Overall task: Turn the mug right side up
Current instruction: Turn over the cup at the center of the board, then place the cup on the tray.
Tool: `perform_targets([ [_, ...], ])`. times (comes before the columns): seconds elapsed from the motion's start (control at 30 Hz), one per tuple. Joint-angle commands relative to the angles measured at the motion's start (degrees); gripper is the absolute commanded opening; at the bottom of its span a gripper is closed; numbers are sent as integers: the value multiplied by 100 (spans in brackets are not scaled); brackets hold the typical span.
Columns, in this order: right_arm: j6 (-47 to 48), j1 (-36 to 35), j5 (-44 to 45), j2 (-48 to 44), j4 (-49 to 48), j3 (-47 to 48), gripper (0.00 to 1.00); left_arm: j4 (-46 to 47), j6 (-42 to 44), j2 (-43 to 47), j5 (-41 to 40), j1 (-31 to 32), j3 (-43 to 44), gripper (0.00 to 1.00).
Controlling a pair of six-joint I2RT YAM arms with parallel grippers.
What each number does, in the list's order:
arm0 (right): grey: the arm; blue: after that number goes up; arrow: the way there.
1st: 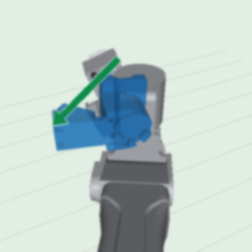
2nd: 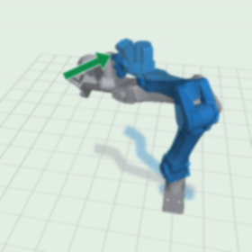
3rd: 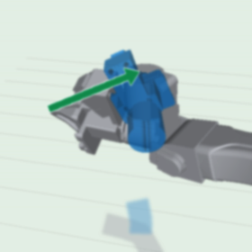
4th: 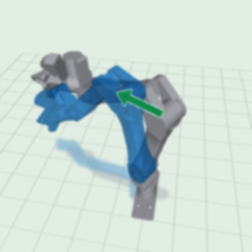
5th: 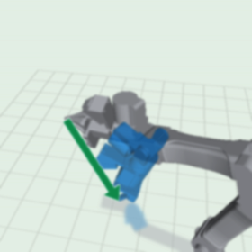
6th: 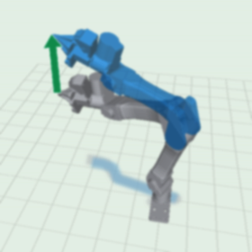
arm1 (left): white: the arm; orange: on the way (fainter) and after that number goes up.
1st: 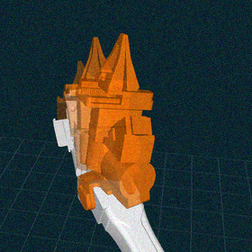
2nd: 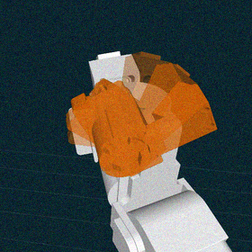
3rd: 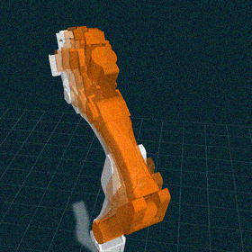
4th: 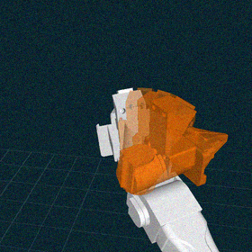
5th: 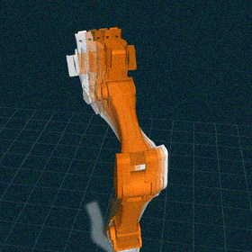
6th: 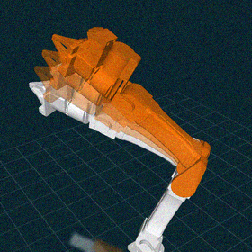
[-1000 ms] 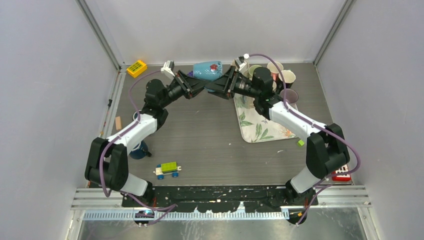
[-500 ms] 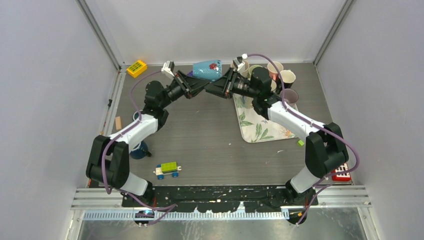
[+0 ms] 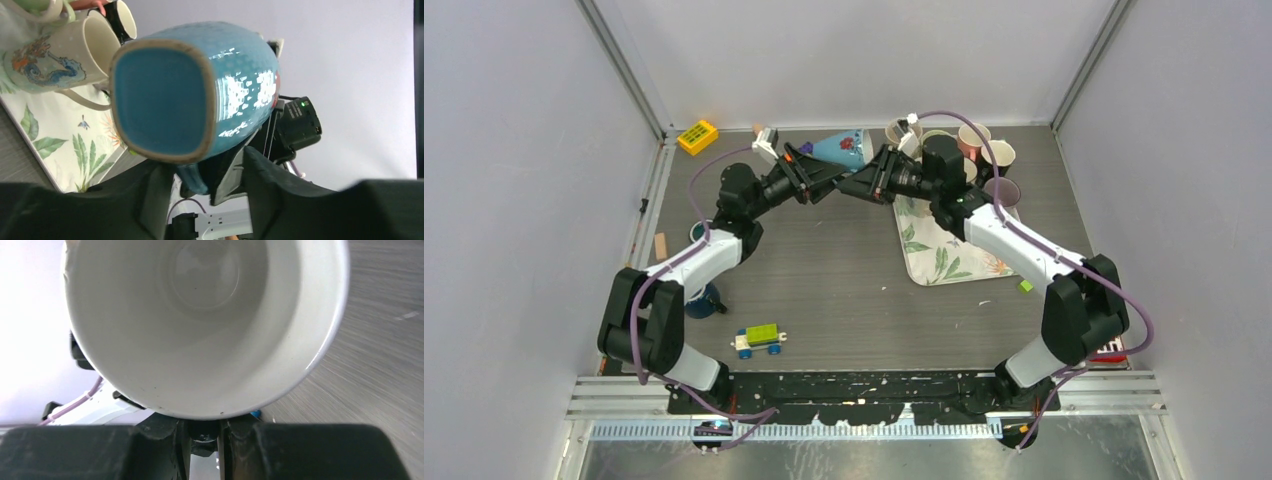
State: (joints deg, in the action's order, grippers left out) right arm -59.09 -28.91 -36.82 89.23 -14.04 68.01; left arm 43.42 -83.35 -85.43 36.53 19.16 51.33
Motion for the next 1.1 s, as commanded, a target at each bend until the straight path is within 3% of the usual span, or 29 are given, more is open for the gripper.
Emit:
perform_targets([
  [0.0, 1117, -77, 858, -581, 1287, 288, 1, -312, 604, 202, -18, 43, 52, 58],
  [0.1, 1484, -116, 1301, -749, 1876, 296, 1, -991, 996, 285, -150, 74, 87, 69],
  [0.3, 2226, -267, 2375, -1031, 3108, 358, 1, -3400, 2321, 625, -831, 142, 304, 80],
  [0.5, 2571, -345, 3111, -1447, 3978, 169, 1, -4440, 3034, 933, -1241, 150, 452, 85],
  [1.07, 2679, -356, 4961, -2860, 6205, -788, 1, -5002, 3639, 1276, -915, 154, 637, 88],
])
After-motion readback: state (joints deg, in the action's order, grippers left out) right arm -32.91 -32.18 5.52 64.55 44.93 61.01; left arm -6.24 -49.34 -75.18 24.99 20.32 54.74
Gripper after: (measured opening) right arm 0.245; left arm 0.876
